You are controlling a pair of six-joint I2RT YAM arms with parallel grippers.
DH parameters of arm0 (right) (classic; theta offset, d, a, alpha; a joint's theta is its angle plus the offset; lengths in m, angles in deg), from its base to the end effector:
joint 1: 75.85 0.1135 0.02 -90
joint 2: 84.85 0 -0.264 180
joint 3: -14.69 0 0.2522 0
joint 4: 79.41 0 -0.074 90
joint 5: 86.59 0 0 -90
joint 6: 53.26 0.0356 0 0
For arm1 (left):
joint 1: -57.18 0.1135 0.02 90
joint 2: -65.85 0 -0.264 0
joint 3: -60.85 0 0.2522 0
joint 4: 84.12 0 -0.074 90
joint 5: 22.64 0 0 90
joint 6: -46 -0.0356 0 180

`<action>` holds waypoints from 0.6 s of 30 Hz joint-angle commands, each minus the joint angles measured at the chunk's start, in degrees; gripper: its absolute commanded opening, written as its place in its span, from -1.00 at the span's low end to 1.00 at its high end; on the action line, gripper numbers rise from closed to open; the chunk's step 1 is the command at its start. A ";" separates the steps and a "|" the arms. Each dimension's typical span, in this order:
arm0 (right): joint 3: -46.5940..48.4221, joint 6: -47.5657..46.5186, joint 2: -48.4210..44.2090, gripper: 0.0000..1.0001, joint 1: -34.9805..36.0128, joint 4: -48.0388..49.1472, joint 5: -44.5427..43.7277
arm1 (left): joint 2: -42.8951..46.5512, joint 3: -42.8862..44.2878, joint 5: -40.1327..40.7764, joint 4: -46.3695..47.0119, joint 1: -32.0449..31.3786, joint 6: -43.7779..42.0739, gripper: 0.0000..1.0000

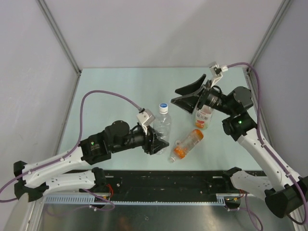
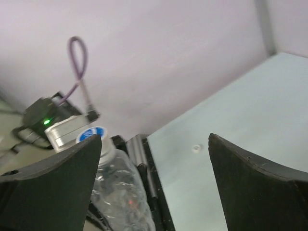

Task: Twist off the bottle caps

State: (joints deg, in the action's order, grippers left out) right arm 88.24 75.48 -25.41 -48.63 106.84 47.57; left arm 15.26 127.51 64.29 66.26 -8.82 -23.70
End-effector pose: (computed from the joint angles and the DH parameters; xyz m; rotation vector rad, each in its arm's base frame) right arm 0.1876 0.1244 0.4369 -0.6085 1.3357 1.4237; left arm 0.0801 -0.1846 0.3616 0.7965 1.7840 -1.0904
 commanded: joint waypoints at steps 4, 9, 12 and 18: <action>3.23 -3.07 -4.25 0.98 -2.37 -24.03 -16.11 | -2.60 1.50 10.15 -5.29 -0.54 7.92 -1.00; 3.42 -6.72 -8.43 0.99 -2.55 -38.58 -19.83 | -6.15 1.91 10.62 -6.95 -0.62 12.68 -1.00; 3.22 -9.25 -11.64 0.99 -2.53 -46.40 -22.78 | -8.10 1.28 11.66 -7.08 -1.10 14.02 -1.00; -0.16 -10.14 -17.05 0.99 -2.54 -50.57 -26.61 | -12.56 0.80 12.75 -7.17 -2.64 12.94 -1.00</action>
State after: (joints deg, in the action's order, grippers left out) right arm 88.87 67.46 -39.67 -51.01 61.42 25.04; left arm 4.64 127.54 74.84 58.68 -10.20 -11.38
